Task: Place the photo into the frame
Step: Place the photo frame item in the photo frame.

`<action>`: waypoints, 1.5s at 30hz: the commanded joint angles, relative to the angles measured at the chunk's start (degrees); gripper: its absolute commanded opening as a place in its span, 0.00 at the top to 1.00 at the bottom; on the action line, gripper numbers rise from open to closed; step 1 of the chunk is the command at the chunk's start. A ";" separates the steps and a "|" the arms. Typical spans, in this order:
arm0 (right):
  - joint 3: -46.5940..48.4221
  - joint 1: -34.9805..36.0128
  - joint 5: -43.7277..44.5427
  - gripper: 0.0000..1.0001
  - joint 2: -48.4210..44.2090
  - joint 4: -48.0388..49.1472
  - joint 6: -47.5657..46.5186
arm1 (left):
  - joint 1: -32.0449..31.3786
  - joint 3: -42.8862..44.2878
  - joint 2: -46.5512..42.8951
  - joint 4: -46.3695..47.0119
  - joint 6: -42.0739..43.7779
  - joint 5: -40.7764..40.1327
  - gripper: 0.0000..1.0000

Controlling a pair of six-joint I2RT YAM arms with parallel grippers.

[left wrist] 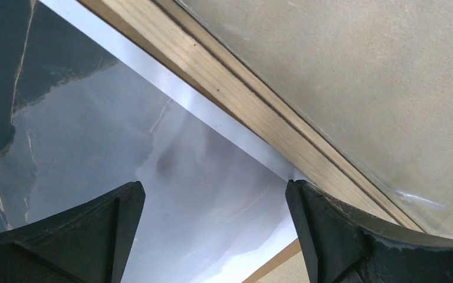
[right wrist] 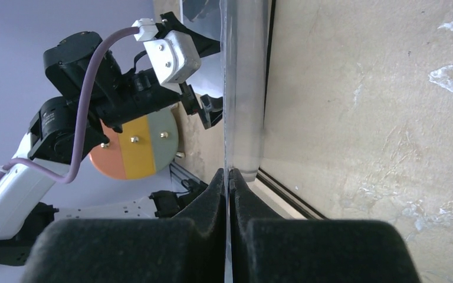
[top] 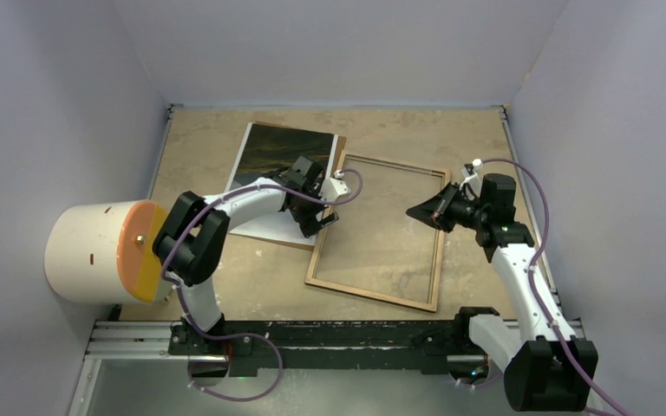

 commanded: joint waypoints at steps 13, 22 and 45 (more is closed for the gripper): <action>0.91 0.46 1.43 1.00 -2.97 1.47 5.20 | 4.25 -0.64 -1.44 1.89 -0.44 1.88 0.00; -2.28 0.42 1.44 1.00 -3.55 2.79 4.33 | 4.18 -1.86 -0.77 3.48 -0.98 1.50 0.00; -7.09 0.42 1.54 1.00 -3.79 0.51 0.52 | 3.81 -2.15 -0.93 3.80 -1.01 0.02 0.00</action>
